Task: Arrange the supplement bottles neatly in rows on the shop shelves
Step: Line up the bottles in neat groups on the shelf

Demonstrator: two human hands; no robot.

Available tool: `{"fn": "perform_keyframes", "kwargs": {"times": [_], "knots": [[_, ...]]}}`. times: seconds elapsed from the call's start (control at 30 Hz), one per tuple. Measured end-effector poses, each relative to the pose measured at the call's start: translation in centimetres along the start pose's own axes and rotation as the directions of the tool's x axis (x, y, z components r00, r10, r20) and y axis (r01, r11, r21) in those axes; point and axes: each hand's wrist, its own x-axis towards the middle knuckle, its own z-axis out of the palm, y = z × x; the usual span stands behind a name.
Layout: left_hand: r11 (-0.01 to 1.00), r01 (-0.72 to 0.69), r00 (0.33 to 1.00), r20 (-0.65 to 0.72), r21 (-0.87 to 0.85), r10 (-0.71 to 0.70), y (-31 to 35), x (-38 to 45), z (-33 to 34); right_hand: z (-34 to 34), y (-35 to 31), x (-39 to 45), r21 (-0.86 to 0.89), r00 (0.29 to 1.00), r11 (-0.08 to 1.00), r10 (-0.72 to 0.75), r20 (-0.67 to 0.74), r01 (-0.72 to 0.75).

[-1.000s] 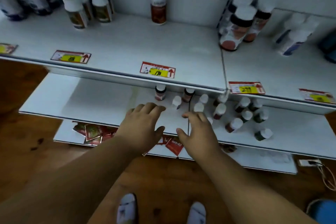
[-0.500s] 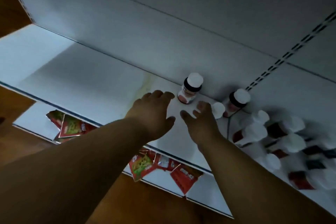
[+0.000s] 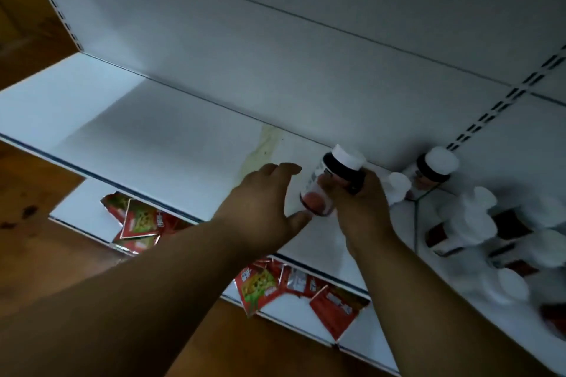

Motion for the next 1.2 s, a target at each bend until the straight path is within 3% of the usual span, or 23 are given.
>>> {"fn": "perform_keyframes", "kwargs": {"times": [0.1,0.23,0.43,0.5,0.63,0.87,1.07,1.2], "knots": [[0.996,0.02,0.997,0.077,-0.091,-0.013,4.2,-4.7,-4.0,-3.0,-5.4,-7.7,0.181,0.979,0.968,0.149,0.136,-0.172],[0.982,0.061,0.99,0.136,-0.18,-0.036,11.1,-12.3,-11.7,-8.2,-15.7,-17.2,0.399,0.918,0.828,0.339,0.205,-0.395],[0.965,-0.009,0.98,0.191,-0.263,0.062,23.5,-21.5,-21.1,-17.2,-29.3,-28.4,0.466,0.932,0.807,0.305,0.195,-0.361],[0.964,-0.033,0.977,0.195,-0.263,0.087,27.9,-24.5,-21.8,-20.8,-31.7,-31.8,0.487,0.935,0.799,0.284,0.211,-0.352],[0.886,-0.007,0.963,0.237,-0.463,0.131,34.7,-27.0,-21.7,-26.5,-34.7,-35.7,0.566,0.94,0.751,0.281,0.193,-0.34],[0.862,-0.054,0.955,0.225,-0.503,0.191,40.6,-22.9,-23.6,-31.9,-38.7,-33.5,0.569,0.978,0.796,0.154,0.139,-0.206],[0.874,-0.204,0.923,0.21,-0.441,0.322,41.1,-14.6,-24.8,-32.0,-41.8,-26.2,0.612,0.999,0.791,0.026,-0.032,-0.001],[0.874,-0.266,0.916,0.175,-0.407,0.361,40.5,-8.1,-24.8,-32.5,-42.2,-21.3,0.547,0.999,0.836,-0.021,-0.038,0.038]]}}
